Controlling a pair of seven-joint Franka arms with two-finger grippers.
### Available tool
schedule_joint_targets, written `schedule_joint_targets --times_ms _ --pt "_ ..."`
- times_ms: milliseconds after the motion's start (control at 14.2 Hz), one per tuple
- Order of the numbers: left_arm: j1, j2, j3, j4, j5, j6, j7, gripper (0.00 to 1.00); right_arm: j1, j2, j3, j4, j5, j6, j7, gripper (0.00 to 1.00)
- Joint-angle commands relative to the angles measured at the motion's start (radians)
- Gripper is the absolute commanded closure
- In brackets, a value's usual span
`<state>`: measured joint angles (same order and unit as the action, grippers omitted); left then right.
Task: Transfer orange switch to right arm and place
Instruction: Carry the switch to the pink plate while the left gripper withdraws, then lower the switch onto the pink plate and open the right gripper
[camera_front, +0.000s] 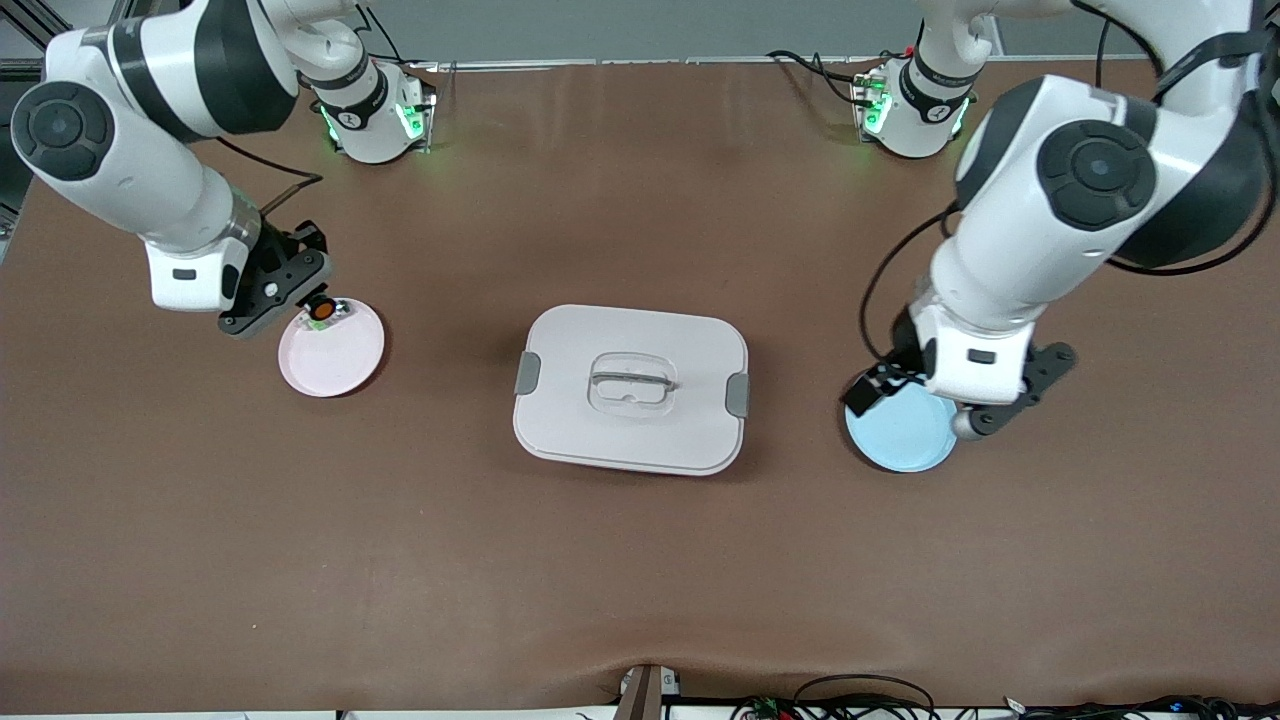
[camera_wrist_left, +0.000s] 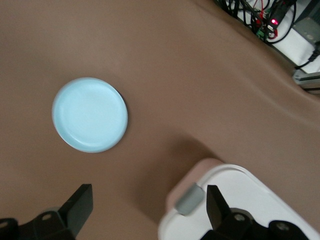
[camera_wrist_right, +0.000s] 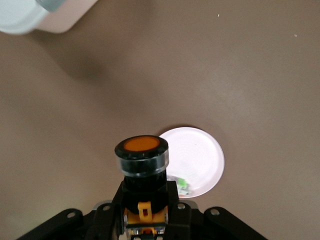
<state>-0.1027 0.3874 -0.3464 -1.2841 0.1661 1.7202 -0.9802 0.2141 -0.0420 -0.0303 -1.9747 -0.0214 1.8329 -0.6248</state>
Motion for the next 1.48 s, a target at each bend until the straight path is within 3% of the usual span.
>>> schedule_joint_targets --times_ms 0,282,634,775,1057,1410 --pt "0.061 -0.067 0.0 -0.021 0.038 -0.066 0.196 0.0 -0.106 -0.015 0.018 -0.119 -0.02 0.165 -0.243 1.0" --pt "0.145 -0.123 -0.002 -0.021 0.032 -0.126 0.421 0.0 -0.202 -0.007 0.018 -0.265 -0.02 0.408 -0.452 1.0" --pt "0.199 -0.177 0.001 -0.049 0.004 -0.154 0.627 0.0 -0.258 0.082 0.016 -0.294 -0.02 0.538 -0.646 1.0" --pt "0.183 -0.238 0.05 -0.104 -0.013 -0.155 0.669 0.0 -0.275 0.135 0.016 -0.302 -0.02 0.606 -0.736 1.0" --pt "0.115 -0.356 0.233 -0.21 -0.155 -0.155 0.803 0.0 -0.271 0.159 0.016 -0.369 -0.02 0.664 -0.734 1.0" --pt "0.109 -0.426 0.257 -0.297 -0.161 -0.154 0.831 0.0 -0.262 0.205 0.016 -0.4 -0.02 0.668 -0.716 1.0"
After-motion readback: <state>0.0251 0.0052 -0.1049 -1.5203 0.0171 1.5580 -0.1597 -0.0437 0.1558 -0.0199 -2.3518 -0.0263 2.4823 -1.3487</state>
